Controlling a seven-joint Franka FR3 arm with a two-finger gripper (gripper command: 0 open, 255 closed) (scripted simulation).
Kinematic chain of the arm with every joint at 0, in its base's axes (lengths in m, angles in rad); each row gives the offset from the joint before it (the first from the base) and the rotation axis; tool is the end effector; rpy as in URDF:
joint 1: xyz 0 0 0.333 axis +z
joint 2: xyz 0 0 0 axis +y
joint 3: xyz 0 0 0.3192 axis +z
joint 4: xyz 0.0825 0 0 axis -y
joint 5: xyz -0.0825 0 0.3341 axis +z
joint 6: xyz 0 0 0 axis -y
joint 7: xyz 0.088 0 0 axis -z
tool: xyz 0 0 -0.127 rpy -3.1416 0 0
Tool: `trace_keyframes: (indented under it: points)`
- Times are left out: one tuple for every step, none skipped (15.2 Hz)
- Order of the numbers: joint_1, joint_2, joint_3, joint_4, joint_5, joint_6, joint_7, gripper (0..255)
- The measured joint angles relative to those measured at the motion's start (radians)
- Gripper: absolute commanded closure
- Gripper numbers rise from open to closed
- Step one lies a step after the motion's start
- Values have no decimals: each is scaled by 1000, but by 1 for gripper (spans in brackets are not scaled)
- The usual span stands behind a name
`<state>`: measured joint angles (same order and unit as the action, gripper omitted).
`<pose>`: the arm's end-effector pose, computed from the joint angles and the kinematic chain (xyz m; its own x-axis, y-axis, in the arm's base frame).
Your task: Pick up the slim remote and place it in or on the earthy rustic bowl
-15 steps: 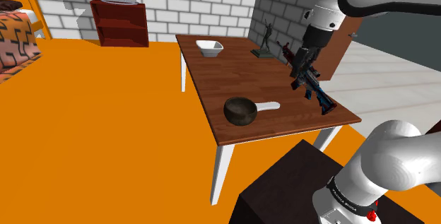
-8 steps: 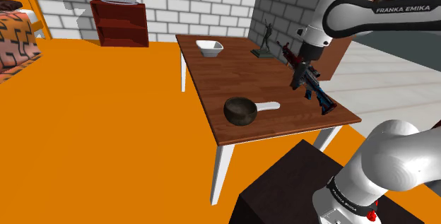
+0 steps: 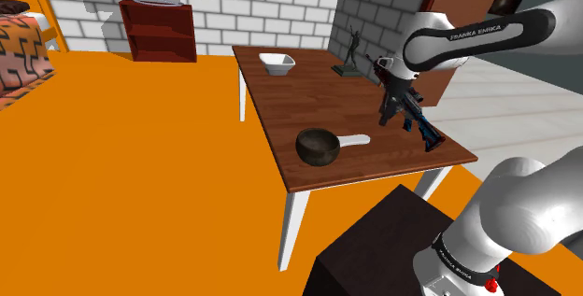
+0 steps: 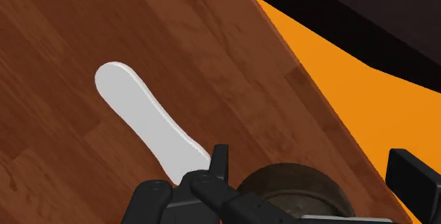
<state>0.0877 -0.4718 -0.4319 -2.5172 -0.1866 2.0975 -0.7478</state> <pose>0.3366 -0.1388 0.4364 0.8589 0.5109 0.0370 0.5114 -0.8594 -0.0042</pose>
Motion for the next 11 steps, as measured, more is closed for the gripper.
trace_keyframes:
  points:
    - [12,38,-22,3,4,33,-43,0]
    - [20,78,-50,9,8,65,-93,0]
    - [32,121,-75,25,18,92,-145,0]
    - [45,162,-97,40,31,115,-195,0]
    - [57,205,-118,59,49,135,-247,0]
    - [70,248,-137,76,70,156,-299,0]
    - [81,298,-158,96,97,180,-358,0]
    - [91,350,-176,115,130,205,-421,0]
    - [99,392,-186,130,159,222,-476,0]
    - [103,450,-198,159,202,240,-543,0]
    - [102,501,-203,183,243,255,-610,0]
